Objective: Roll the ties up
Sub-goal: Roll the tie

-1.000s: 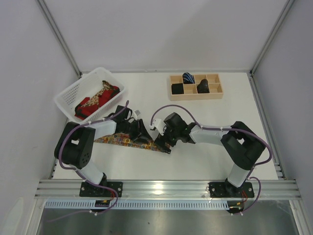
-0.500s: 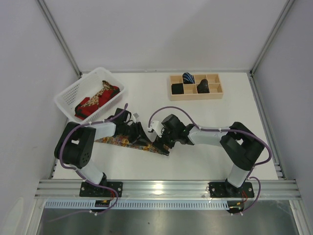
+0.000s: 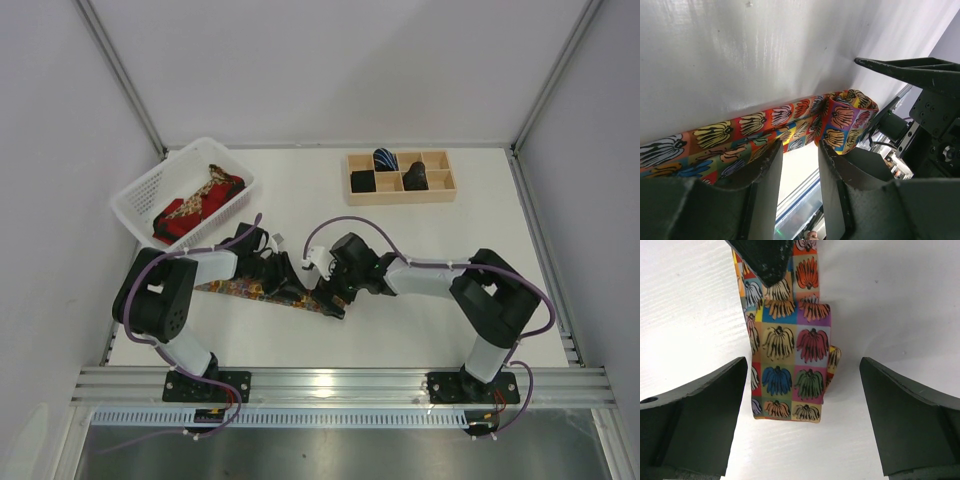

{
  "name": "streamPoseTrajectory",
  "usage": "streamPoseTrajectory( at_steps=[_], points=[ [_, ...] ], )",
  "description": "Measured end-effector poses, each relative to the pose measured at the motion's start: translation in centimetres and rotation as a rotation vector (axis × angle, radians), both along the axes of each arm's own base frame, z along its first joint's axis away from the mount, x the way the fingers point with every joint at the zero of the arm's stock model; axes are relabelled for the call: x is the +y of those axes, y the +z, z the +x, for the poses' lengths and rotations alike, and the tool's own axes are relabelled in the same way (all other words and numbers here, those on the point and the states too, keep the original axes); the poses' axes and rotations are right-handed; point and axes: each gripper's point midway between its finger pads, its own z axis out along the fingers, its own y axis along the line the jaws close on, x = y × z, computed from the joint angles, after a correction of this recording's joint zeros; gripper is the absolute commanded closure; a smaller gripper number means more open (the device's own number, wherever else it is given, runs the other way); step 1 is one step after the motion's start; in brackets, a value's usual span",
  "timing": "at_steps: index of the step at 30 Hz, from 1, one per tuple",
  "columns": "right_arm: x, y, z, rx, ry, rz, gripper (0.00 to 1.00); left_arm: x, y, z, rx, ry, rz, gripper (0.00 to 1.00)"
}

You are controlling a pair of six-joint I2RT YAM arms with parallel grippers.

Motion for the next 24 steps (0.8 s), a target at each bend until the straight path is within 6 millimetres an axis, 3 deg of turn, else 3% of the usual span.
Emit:
streamPoseTrajectory(
  at_steps=[13, 24],
  points=[
    [0.7, -0.5, -0.2, -0.085, 0.010, -0.046, 0.02, 0.0, 0.0, 0.0, -0.001, 0.001, 0.002, 0.60],
    [2.3, -0.3, -0.4, -0.152, -0.005, -0.039, 0.15, 0.1, -0.1, 0.1, -0.001, 0.003, 0.005, 0.60]
  ],
)
